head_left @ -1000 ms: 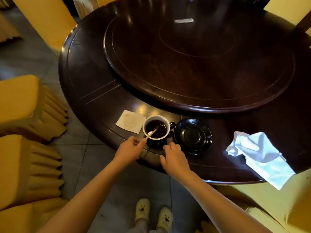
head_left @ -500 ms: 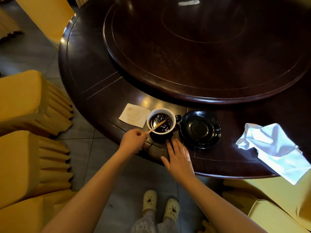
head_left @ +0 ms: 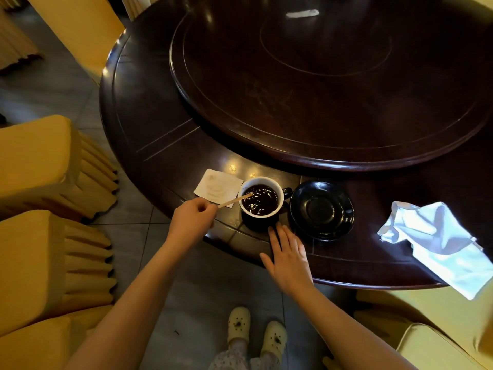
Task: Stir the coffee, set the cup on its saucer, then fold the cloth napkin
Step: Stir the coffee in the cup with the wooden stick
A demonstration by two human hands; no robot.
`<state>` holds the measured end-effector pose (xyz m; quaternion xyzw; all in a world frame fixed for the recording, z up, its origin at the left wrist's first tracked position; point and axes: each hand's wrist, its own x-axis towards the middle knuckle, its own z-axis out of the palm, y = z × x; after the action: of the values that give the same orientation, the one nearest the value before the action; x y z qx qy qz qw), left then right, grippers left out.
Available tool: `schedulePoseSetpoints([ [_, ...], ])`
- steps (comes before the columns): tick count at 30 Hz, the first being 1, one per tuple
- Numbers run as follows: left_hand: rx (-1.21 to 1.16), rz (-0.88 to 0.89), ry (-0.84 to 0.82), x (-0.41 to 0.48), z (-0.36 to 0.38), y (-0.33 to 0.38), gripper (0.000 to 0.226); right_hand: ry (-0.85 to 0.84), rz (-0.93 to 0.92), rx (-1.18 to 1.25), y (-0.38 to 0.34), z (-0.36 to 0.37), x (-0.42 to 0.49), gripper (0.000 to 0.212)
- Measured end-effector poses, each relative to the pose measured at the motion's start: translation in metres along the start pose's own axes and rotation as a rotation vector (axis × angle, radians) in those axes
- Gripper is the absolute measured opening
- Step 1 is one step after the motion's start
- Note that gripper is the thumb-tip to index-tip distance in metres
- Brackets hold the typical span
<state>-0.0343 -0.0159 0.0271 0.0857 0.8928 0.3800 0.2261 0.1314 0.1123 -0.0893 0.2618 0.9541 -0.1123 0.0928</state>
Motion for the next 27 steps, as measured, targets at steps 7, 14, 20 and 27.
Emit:
schedulePoseSetpoints([
  [7, 0.002, 0.023, -0.004, 0.001, 0.000, -0.009, 0.022, -0.015, 0.011, 0.012, -0.001, 0.001, 0.001, 0.071],
  [14, -0.214, -0.047, 0.064, 0.012, -0.010, -0.024, 0.026, -0.040, 0.020, 0.000, -0.001, 0.002, 0.002, 0.072],
  [20, -0.370, -0.167, 0.071, 0.022, 0.002, -0.050, 0.024, -0.059, 0.029, 0.008, -0.001, 0.003, 0.003, 0.071],
  [27, -0.328, -0.256, 0.144, 0.031, 0.038, -0.074, 0.024, -0.046, 0.030, -0.017, -0.001, 0.005, 0.003, 0.072],
])
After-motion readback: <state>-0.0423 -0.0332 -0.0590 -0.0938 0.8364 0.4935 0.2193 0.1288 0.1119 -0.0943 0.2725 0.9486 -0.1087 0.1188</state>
